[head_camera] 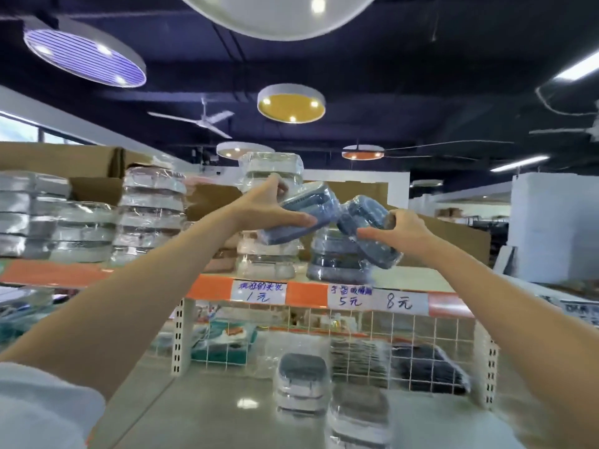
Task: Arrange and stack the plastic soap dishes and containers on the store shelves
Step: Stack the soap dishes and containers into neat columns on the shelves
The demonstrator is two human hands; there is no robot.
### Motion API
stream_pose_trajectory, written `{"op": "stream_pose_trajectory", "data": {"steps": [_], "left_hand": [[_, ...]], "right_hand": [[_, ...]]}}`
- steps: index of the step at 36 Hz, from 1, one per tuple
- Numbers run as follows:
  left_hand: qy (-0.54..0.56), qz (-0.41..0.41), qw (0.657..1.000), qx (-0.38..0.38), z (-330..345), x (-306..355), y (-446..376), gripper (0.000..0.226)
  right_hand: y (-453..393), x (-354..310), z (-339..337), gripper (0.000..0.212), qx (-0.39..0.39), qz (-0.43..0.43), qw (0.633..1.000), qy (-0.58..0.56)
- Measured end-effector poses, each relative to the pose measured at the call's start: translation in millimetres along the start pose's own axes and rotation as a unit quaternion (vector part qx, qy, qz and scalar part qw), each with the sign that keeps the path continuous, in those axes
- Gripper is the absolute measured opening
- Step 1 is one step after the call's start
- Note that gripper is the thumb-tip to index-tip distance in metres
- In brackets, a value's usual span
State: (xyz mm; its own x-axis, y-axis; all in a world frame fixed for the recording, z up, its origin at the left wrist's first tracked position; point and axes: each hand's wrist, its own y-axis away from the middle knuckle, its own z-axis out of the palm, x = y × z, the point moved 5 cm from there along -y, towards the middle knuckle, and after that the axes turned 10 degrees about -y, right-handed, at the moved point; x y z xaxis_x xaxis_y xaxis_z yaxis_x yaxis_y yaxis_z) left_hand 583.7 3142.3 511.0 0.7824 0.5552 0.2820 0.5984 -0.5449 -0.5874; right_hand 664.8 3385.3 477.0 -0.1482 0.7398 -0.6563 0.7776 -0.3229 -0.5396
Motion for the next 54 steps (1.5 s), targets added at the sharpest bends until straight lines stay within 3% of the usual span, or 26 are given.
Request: {"op": "stream_pose_trajectory", "data": {"steps": [6, 8, 11, 15, 18, 20, 21, 24, 25, 30, 40, 45, 54], "left_hand": [[-0.021, 0.033, 0.999, 0.024, 7.3, 22.2, -51.6, 0.075], [-0.026, 0.039, 0.999, 0.016, 12.6, 27.6, -66.7, 0.085], [-0.027, 0.037, 0.999, 0.012, 20.7, 31.6, -87.5, 0.097], [-0.045, 0.037, 0.998, 0.007, 38.4, 36.9, -107.5, 0.087], [-0.056, 0.042, 0.997, 0.019, 47.8, 41.2, -118.2, 0.081], [-0.048, 0.039, 0.998, 0.02, 52.8, 41.4, -123.9, 0.083], [-0.047, 0.038, 0.998, 0.023, 54.8, 40.9, -126.8, 0.085], [-0.03, 0.021, 0.998, 0.044, 59.0, 38.2, -134.1, 0.092], [-0.012, 0.014, 0.998, 0.057, 59.5, 37.5, -134.9, 0.095], [0.089, -0.025, 0.987, 0.131, 71.2, 33.1, -129.0, 0.119], [0.221, -0.062, 0.943, 0.241, 115.5, 12.0, -105.8, 0.085], [0.219, -0.067, 0.946, 0.228, 134.2, 3.3, -98.0, 0.071], [0.228, -0.089, 0.95, 0.194, 143.5, -5.2, -98.7, 0.074]], "right_hand": [[-48.4, 8.4, 0.5, 0.085, 0.007, -0.002, 1.0, 0.003], [-61.4, 12.2, 5.5, 0.077, -0.009, -0.009, 1.0, -0.007], [-78.1, 21.2, 14.3, 0.081, -0.033, 0.003, 0.999, -0.034], [-93.5, 29.2, 17.6, 0.078, -0.033, 0.014, 0.994, -0.103], [-93.7, 33.5, 13.5, 0.038, -0.029, 0.007, 0.987, -0.16], [-91.7, 35.5, 12.4, 0.028, -0.028, -0.003, 0.981, -0.19], [-92.7, 39.4, 12.7, 0.031, -0.033, -0.006, 0.977, -0.208], [-97.0, 51.3, 17.2, 0.09, -0.044, -0.002, 0.967, -0.253], [-97.8, 53.6, 18.4, 0.101, -0.05, -0.004, 0.963, -0.266], [-98.9, 59.7, 24.0, 0.131, -0.06, -0.017, 0.955, -0.291], [-94.5, 74.1, 39.5, 0.129, -0.09, -0.028, 0.927, -0.364], [-99.3, 81.6, 43.6, 0.12, -0.076, -0.019, 0.925, -0.373], [-88.1, 73.1, 42.6, 0.095, -0.05, -0.033, 0.958, -0.28]]}}
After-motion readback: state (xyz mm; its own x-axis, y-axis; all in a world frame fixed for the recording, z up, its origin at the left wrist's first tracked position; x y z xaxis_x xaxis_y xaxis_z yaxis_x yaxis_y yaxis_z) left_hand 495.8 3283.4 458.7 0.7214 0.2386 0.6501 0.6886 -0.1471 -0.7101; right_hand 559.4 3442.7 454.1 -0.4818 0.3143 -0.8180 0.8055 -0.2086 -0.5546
